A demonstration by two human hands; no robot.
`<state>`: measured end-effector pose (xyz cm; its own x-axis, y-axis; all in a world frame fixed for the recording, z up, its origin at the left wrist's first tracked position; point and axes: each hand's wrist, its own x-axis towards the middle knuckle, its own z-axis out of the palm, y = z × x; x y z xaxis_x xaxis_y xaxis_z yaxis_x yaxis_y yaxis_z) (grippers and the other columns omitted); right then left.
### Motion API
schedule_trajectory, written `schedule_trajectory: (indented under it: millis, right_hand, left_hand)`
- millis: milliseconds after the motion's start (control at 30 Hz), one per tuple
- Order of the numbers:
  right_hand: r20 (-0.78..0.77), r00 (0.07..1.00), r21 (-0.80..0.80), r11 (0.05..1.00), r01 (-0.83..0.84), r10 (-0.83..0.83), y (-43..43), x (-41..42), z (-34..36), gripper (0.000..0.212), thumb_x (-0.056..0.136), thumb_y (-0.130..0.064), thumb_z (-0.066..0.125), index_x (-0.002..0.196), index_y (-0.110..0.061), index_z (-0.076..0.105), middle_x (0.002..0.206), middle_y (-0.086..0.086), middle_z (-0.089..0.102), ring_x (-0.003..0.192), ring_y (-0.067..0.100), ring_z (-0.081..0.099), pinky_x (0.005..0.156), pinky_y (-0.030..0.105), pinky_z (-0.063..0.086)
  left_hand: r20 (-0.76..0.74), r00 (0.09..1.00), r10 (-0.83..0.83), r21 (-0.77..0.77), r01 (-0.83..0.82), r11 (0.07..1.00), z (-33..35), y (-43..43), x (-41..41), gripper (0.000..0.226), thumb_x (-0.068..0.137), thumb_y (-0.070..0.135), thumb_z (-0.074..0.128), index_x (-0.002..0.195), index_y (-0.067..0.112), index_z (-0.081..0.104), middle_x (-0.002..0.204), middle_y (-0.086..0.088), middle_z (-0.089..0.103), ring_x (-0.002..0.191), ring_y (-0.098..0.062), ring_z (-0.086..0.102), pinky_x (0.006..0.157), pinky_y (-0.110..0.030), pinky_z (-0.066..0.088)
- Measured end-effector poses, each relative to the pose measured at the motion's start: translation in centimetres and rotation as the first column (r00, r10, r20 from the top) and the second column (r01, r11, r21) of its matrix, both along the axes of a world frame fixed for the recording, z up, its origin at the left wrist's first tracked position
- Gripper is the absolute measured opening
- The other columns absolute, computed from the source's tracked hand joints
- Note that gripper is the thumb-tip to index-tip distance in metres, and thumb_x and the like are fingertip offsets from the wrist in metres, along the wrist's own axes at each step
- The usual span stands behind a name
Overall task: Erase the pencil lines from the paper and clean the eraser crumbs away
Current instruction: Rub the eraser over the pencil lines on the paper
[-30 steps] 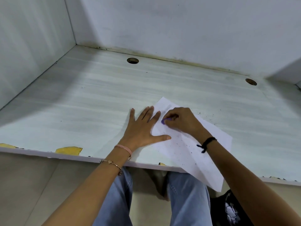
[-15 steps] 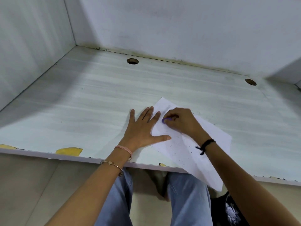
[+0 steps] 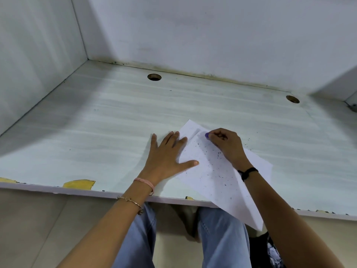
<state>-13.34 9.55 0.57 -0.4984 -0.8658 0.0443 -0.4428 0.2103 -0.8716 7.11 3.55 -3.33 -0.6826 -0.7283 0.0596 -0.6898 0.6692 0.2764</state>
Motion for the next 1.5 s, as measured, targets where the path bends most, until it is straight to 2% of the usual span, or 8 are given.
schedule_trajectory:
  millis: [233, 500, 733, 900, 1067, 1233, 1400, 1500]
  right_hand:
    - [-0.289, 0.951, 0.096, 0.991, -0.088, 0.113, -0.4, 0.3, -0.5, 0.005, 0.086, -0.018, 0.064, 0.089, -0.016, 0.068, 0.087, 0.0, 0.067, 0.074, 0.012, 0.058, 0.064, 0.014, 0.044]
    - [-0.374, 0.902, 0.108, 0.976, -0.19, 0.217, -0.6, 1.9, 0.5, 0.01, 0.075, -0.004, 0.069, 0.081, -0.01, 0.075, 0.071, -0.005, 0.063, 0.066, 0.011, 0.057, 0.064, 0.017, 0.044]
    - [-0.45, 0.882, 0.144, 0.986, -0.08, 0.138, -2.7, -0.1, 1.5, 0.009, 0.078, -0.003, 0.067, 0.084, -0.005, 0.074, 0.076, 0.003, 0.061, 0.071, 0.016, 0.055, 0.054, 0.009, 0.038]
    - [-0.512, 0.787, 0.22, 0.938, -0.267, 0.345, -1.6, 2.5, 1.3, 0.009, 0.076, -0.007, 0.068, 0.082, -0.009, 0.074, 0.077, 0.007, 0.062, 0.07, 0.014, 0.053, 0.058, 0.014, 0.036]
    - [-0.524, 0.835, 0.212, 0.975, -0.064, 0.169, -3.7, -0.4, 2.3, 0.009, 0.077, -0.004, 0.066, 0.082, -0.003, 0.074, 0.076, 0.004, 0.058, 0.072, 0.019, 0.055, 0.057, 0.021, 0.039]
    - [-0.519, 0.765, 0.281, 0.922, -0.267, 0.38, -2.2, 2.5, 2.1, 0.008, 0.074, -0.002, 0.067, 0.079, -0.007, 0.072, 0.074, 0.002, 0.055, 0.063, 0.007, 0.048, 0.056, 0.009, 0.034]
    - [-0.539, 0.819, 0.241, 0.968, -0.076, 0.199, -3.8, -0.4, 2.6, 0.009, 0.078, -0.002, 0.065, 0.082, -0.003, 0.073, 0.07, 0.001, 0.055, 0.072, 0.018, 0.054, 0.058, 0.021, 0.038]
    - [-0.497, 0.819, 0.261, 0.95, -0.173, 0.286, -3.2, 0.6, 3.2, 0.006, 0.076, -0.002, 0.069, 0.079, -0.005, 0.074, 0.067, -0.003, 0.057, 0.064, 0.012, 0.055, 0.057, 0.012, 0.039]
  left_hand:
    - [-0.161, 0.986, -0.034, -0.127, 0.014, 0.992, 0.2, -1.2, -2.2, 0.105, 0.066, 0.093, 0.032, 0.128, 0.01, 0.049, 0.142, -0.005, 0.046, 0.144, -0.021, 0.028, 0.118, -0.055, 0.011]
    - [-0.003, 1.0, -0.022, -0.032, 0.021, 0.999, -1.3, -1.5, -3.2, 0.104, 0.064, 0.095, 0.007, 0.154, 0.042, -0.001, 0.165, 0.0, -0.007, 0.151, -0.015, -0.01, 0.115, -0.054, -0.015]
    - [0.003, 1.0, -0.031, -0.017, 0.031, 0.999, -1.0, -1.4, -3.2, 0.097, 0.075, 0.091, 0.022, 0.154, 0.041, -0.003, 0.165, 0.0, -0.007, 0.151, -0.016, -0.012, 0.117, -0.056, -0.013]
    - [0.024, 0.999, -0.035, -0.043, 0.036, 0.998, -1.2, -1.6, -3.3, 0.102, 0.068, 0.093, 0.009, 0.154, 0.04, -0.004, 0.165, -0.001, -0.007, 0.151, -0.017, -0.01, 0.117, -0.058, -0.012]
    - [0.0, 0.999, -0.032, -0.007, 0.032, 0.999, -1.0, -1.4, -3.2, 0.097, 0.075, 0.091, 0.021, 0.155, 0.04, -0.001, 0.165, 0.0, -0.009, 0.15, -0.016, -0.012, 0.116, -0.057, -0.013]
    - [0.003, 0.999, -0.037, -0.041, 0.037, 0.998, -1.4, -1.6, -3.2, 0.101, 0.07, 0.093, 0.011, 0.154, 0.039, -0.003, 0.165, -0.002, -0.007, 0.151, -0.018, -0.011, 0.116, -0.058, -0.012]
    - [0.009, 0.999, -0.036, -0.01, 0.036, 0.999, -1.0, -1.5, -3.2, 0.097, 0.076, 0.091, 0.021, 0.155, 0.04, -0.003, 0.164, 0.0, -0.01, 0.15, -0.017, -0.013, 0.116, -0.057, -0.014]
    - [0.012, 0.999, -0.039, -0.026, 0.04, 0.999, -1.2, -1.5, -3.2, 0.099, 0.073, 0.093, 0.014, 0.154, 0.039, -0.003, 0.165, -0.002, -0.009, 0.151, -0.017, -0.012, 0.116, -0.057, -0.014]
